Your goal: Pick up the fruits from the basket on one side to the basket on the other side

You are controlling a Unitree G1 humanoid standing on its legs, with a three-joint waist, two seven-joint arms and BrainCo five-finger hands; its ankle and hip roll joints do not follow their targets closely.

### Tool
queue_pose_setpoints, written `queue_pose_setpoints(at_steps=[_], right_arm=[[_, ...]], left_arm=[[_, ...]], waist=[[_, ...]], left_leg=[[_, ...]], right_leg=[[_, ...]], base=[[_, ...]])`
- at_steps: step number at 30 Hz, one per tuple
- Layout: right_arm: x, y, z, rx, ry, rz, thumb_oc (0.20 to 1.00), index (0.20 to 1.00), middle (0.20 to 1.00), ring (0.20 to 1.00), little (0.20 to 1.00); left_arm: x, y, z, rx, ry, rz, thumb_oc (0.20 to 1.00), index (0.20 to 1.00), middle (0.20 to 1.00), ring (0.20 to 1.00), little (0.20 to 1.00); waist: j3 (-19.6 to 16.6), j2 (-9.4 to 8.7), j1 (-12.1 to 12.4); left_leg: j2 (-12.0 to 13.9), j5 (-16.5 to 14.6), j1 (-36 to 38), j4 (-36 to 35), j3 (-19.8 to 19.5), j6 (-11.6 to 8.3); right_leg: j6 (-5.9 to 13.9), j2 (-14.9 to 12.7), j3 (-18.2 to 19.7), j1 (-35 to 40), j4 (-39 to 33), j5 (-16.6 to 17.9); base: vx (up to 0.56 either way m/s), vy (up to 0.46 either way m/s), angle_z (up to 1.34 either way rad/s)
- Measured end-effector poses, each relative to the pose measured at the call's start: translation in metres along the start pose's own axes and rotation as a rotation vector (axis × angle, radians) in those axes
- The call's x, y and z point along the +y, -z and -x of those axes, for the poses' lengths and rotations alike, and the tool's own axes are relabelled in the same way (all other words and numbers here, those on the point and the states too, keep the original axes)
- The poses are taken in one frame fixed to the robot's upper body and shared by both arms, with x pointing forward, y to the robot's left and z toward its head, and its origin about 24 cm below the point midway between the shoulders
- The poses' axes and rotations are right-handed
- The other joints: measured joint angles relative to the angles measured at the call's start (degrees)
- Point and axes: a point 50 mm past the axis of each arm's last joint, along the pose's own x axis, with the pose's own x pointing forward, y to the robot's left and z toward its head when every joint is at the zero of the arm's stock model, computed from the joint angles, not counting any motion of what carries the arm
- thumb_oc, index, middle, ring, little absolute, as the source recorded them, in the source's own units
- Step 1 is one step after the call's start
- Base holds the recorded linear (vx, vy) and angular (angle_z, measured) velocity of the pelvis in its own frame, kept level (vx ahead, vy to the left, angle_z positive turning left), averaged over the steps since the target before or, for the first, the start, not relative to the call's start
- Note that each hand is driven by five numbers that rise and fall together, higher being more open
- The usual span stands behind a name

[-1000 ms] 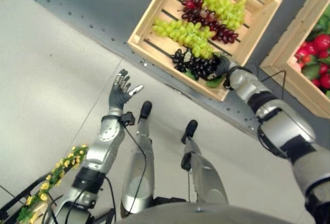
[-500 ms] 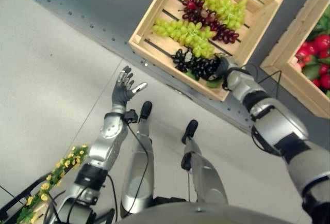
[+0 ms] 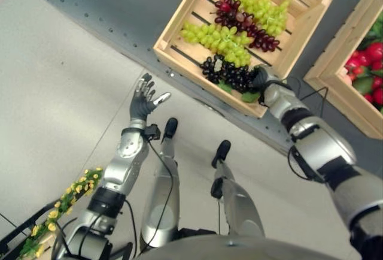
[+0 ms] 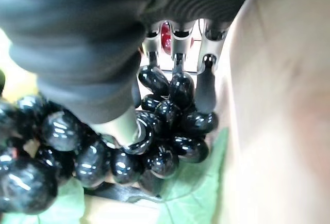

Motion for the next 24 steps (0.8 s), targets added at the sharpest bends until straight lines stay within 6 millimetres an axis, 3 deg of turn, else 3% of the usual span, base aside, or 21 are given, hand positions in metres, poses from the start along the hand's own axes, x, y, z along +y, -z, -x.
queue_pose_setpoints(at_steps=[10, 14, 18, 21, 22, 24], right_arm=[[0.013, -0.008, 0.011, -0.090, 0.006, -0.351, 0.200, 0.200, 0.200, 0.200, 0.200], [0.025, -0.015, 0.023, -0.167, -0.014, -0.466, 0.200, 0.200, 0.200, 0.200, 0.200], [0.031, -0.017, 0.051, -0.287, -0.023, -0.602, 0.200, 0.200, 0.200, 0.200, 0.200], [0.029, -0.011, 0.070, -0.347, -0.018, -0.657, 0.200, 0.200, 0.200, 0.200, 0.200], [0.021, -0.004, 0.080, -0.375, 0.014, -0.663, 0.200, 0.200, 0.200, 0.200, 0.200], [0.013, 0.011, 0.082, -0.351, 0.045, -0.648, 0.200, 0.200, 0.200, 0.200, 0.200]], left_arm=[[0.003, 0.003, 0.002, 0.010, -0.021, -0.001, 1.000, 1.000, 1.000, 1.000, 1.000], [0.005, 0.005, 0.004, 0.020, -0.034, -0.001, 1.000, 1.000, 1.000, 1.000, 1.000], [0.015, 0.008, 0.008, 0.032, -0.074, -0.004, 1.000, 1.000, 1.000, 1.000, 1.000], [0.022, 0.011, 0.013, 0.042, -0.101, -0.012, 1.000, 1.000, 1.000, 1.000, 1.000], [0.027, 0.013, 0.015, 0.050, -0.124, -0.014, 1.000, 1.000, 1.000, 1.000, 1.000], [0.032, 0.015, 0.019, 0.062, -0.143, -0.017, 1.000, 1.000, 1.000, 1.000, 1.000]], waist=[[0.0, 0.01, -1.0], [0.0, 0.01, -1.8], [0.1, -0.03, -3.4], [0.1, -0.09, -4.4], [0.2, -0.28, -5.2], [0.4, -0.63, -6.3]], left_leg=[[0.0, 0.0, 0.1, 0.2, 0.3, 0.00], [0.1, 0.0, 0.3, 0.3, 0.5, 0.00], [0.2, 0.0, 0.5, 0.3, 0.6, 0.01], [0.3, -0.1, 1.2, 0.3, 1.1, -0.06], [0.3, -0.1, 1.2, 0.3, 1.3, -0.05], [0.4, -0.1, 1.6, 0.1, 1.9, -0.05]], right_leg=[[0.06, 0.0, 0.6, 0.0, 0.0, 0.1], [0.04, 0.1, 0.8, 0.0, 0.0, 0.3], [0.05, 0.2, 0.9, 0.3, 0.0, 0.3], [0.02, 0.2, 1.5, 0.8, 0.0, 0.4], [0.04, 0.3, 1.8, 0.7, 0.0, 0.6], [0.09, 0.2, 2.4, 0.7, 0.0, 0.8]], base=[[0.00, 0.000, 0.00], [-0.01, -0.003, -0.03], [0.00, -0.002, -0.01], [-0.01, -0.006, -0.08], [-0.02, 0.010, -0.08], [-0.02, 0.007, -0.12]])
